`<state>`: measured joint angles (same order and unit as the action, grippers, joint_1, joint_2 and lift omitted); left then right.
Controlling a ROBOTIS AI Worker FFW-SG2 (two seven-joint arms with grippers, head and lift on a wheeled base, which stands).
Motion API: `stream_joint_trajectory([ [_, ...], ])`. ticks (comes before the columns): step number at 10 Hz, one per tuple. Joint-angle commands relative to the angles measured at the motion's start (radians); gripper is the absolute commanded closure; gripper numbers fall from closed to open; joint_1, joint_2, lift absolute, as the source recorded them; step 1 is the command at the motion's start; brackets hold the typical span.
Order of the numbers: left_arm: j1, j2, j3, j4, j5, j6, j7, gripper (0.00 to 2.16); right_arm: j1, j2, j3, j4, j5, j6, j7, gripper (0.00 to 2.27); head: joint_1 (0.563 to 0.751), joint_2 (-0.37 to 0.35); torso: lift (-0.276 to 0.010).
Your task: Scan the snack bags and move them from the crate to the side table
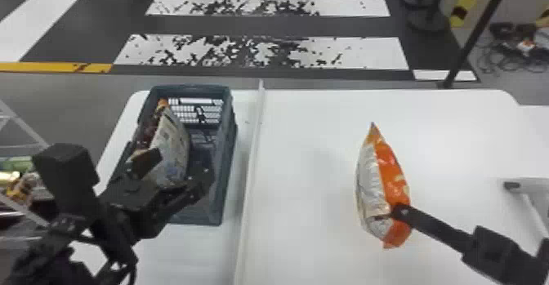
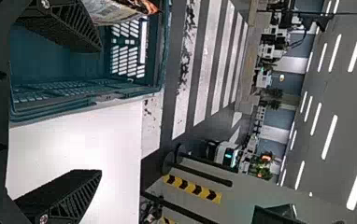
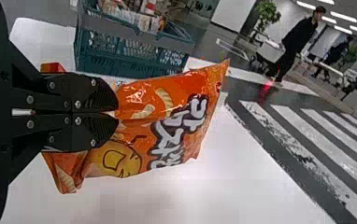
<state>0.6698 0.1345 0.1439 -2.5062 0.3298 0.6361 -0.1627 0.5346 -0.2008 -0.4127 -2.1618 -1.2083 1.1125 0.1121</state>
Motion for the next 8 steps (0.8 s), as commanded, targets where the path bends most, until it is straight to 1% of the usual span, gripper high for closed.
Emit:
stream_joint_trajectory([
  [1, -0.004, 0.002, -0.01, 0.003, -0.006, 0.004, 0.0, 0.07, 0.001, 0.031, -0.024, 0.065, -0.005, -0.039, -0.075, 2.24, 0.695, 0.026, -0.087],
  [2, -0.006, 0.005, -0.01, 0.004, -0.006, 0.004, 0.0, 0.07, 0.005, 0.04, -0.031, 0.093, 0.004, -0.101, -0.129, 2.24, 0.695, 0.004, -0.087],
  [4, -0.003, 0.008, -0.01, 0.0, -0.005, 0.008, 0.002, 0.07, -0.002, 0.037, -0.055, 0.126, 0.021, -0.177, -0.207, 2.24, 0.695, -0.079, -0.087],
  [5, -0.003, 0.01, -0.01, -0.002, -0.003, 0.011, 0.002, 0.07, -0.011, 0.034, -0.075, 0.135, 0.027, -0.174, -0.242, 2.12, 0.695, -0.101, -0.087],
  [6, -0.003, 0.01, -0.014, -0.003, -0.002, 0.011, 0.002, 0.07, -0.013, 0.031, -0.084, 0.131, 0.047, -0.174, -0.259, 1.37, 0.695, -0.143, -0.087],
  [7, -0.004, 0.01, -0.017, -0.003, -0.003, 0.014, 0.002, 0.07, -0.013, 0.026, -0.094, 0.126, 0.07, -0.174, -0.261, 0.29, 0.695, -0.172, -0.087],
  [8, -0.003, 0.01, -0.02, -0.003, -0.003, 0.014, 0.002, 0.07, -0.025, 0.018, -0.101, 0.126, 0.116, -0.174, -0.235, 0.04, 0.695, -0.194, -0.087],
])
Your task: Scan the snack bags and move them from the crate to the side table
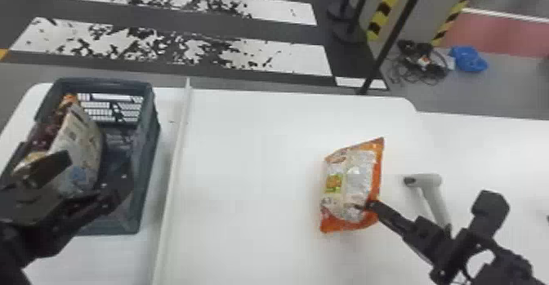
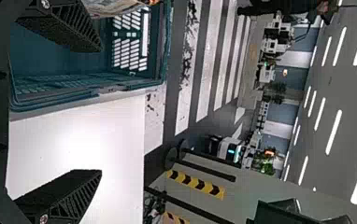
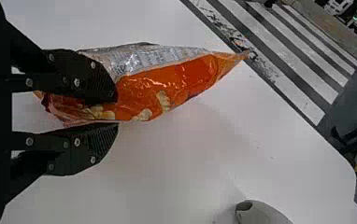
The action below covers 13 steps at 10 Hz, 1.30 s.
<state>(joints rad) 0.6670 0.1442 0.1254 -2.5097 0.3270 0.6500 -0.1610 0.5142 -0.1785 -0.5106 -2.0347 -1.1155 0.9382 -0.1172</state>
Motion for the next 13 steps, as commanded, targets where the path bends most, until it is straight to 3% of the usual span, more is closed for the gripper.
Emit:
stream_joint_trajectory([
  [1, -0.001, 0.0, -0.01, -0.001, 0.0, 0.003, 0.0, 0.07, -0.013, -0.013, -0.029, -0.001, 0.069, 0.003, 0.067, 0.0, 0.695, -0.209, -0.087],
  [4, 0.008, 0.002, -0.015, -0.008, 0.0, 0.009, -0.003, 0.07, -0.017, -0.049, -0.074, -0.006, 0.215, -0.052, 0.255, 0.02, 0.695, -0.254, -0.087],
  [6, 0.006, 0.014, -0.032, -0.008, -0.002, 0.009, -0.003, 0.07, -0.042, -0.07, -0.143, -0.004, 0.244, -0.058, 0.492, 0.08, 0.695, -0.289, -0.087],
  [7, 0.003, 0.023, -0.043, -0.006, -0.003, 0.009, -0.003, 0.07, -0.049, -0.075, -0.137, -0.006, 0.267, -0.068, 0.548, 0.09, 0.695, -0.293, -0.087],
  [8, -0.001, 0.028, -0.052, 0.002, -0.005, 0.009, -0.003, 0.07, -0.051, -0.076, -0.109, -0.006, 0.29, -0.135, 0.562, 0.28, 0.695, -0.3, -0.087],
  [9, 0.005, 0.028, -0.052, 0.0, -0.005, 0.012, -0.003, 0.07, -0.051, -0.076, -0.042, -0.001, 0.352, -0.307, 0.573, 0.87, 0.695, -0.301, -0.087],
  [10, 0.014, 0.028, -0.052, -0.005, -0.008, 0.012, -0.005, 0.07, -0.059, -0.082, 0.009, 0.005, 0.393, -0.334, 0.573, 1.75, 0.695, -0.294, -0.087],
  [11, 0.02, 0.028, -0.052, -0.005, -0.012, 0.012, -0.005, 0.07, -0.071, -0.079, 0.061, 0.016, 0.447, -0.359, 0.571, 2.08, 0.695, -0.285, -0.087],
  [13, 0.022, 0.028, -0.07, -0.005, -0.025, 0.012, -0.005, 0.07, -0.076, -0.081, 0.123, 0.041, 0.487, -0.38, 0.585, 2.23, 0.695, -0.24, -0.087],
])
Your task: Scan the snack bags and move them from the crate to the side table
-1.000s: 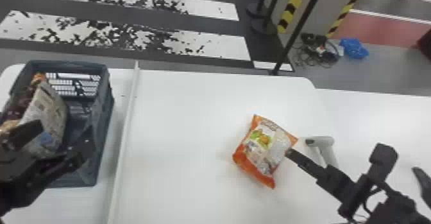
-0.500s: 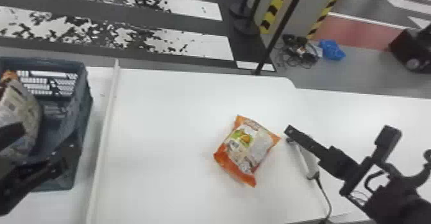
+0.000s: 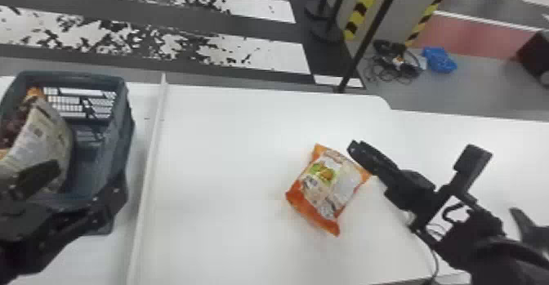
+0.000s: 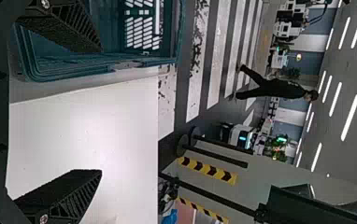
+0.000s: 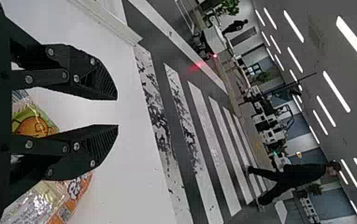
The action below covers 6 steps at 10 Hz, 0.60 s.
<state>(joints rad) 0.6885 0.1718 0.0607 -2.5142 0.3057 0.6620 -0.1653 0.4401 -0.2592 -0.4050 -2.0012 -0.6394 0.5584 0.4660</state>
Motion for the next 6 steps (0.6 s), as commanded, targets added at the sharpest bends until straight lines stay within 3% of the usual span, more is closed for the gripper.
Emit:
stream_joint_trajectory([
  [1, 0.0, -0.002, -0.015, 0.003, -0.01, 0.0, 0.003, 0.07, -0.003, 0.0, 0.049, 0.025, 0.037, -0.001, 0.016, 2.23, 0.695, -0.225, -0.087],
  [6, -0.01, -0.002, -0.036, 0.023, -0.019, -0.003, 0.001, 0.07, -0.046, 0.003, 0.252, 0.088, 0.184, 0.002, 0.013, 2.24, 0.695, -0.134, -0.087],
])
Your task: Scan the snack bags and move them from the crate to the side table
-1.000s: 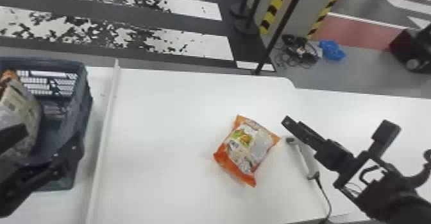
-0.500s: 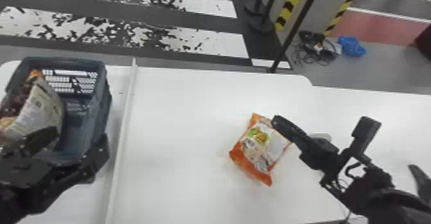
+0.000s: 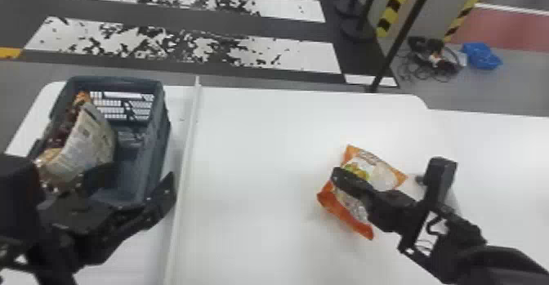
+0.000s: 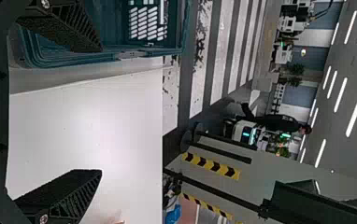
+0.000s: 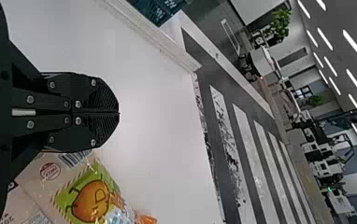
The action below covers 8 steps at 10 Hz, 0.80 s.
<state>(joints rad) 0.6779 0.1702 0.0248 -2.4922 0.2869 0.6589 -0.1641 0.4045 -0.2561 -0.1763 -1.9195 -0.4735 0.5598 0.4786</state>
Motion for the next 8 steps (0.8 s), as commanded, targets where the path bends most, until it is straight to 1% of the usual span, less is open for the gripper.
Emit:
stream_joint_trajectory([
  [1, 0.0, 0.002, 0.0, 0.003, 0.0, 0.0, 0.0, 0.07, -0.027, 0.001, 0.057, 0.017, 0.039, 0.004, -0.005, 2.24, 0.695, -0.119, -0.087],
  [3, 0.003, 0.002, 0.001, 0.004, 0.0, -0.003, -0.002, 0.07, -0.036, 0.001, 0.072, 0.024, 0.059, 0.007, -0.012, 2.24, 0.695, -0.076, -0.087],
  [4, 0.003, 0.002, 0.001, 0.004, 0.0, -0.006, -0.003, 0.07, -0.036, 0.0, 0.07, 0.034, 0.069, 0.01, -0.012, 2.24, 0.695, -0.071, -0.087],
  [5, 0.003, 0.002, 0.001, 0.006, 0.0, -0.009, -0.005, 0.07, -0.033, -0.003, 0.064, 0.05, 0.072, 0.01, -0.012, 2.24, 0.695, -0.07, -0.087],
  [8, 0.0, 0.003, -0.006, 0.004, 0.0, -0.009, -0.009, 0.07, 0.005, -0.017, 0.021, 0.056, 0.069, 0.007, -0.011, 2.24, 0.695, -0.101, -0.087],
])
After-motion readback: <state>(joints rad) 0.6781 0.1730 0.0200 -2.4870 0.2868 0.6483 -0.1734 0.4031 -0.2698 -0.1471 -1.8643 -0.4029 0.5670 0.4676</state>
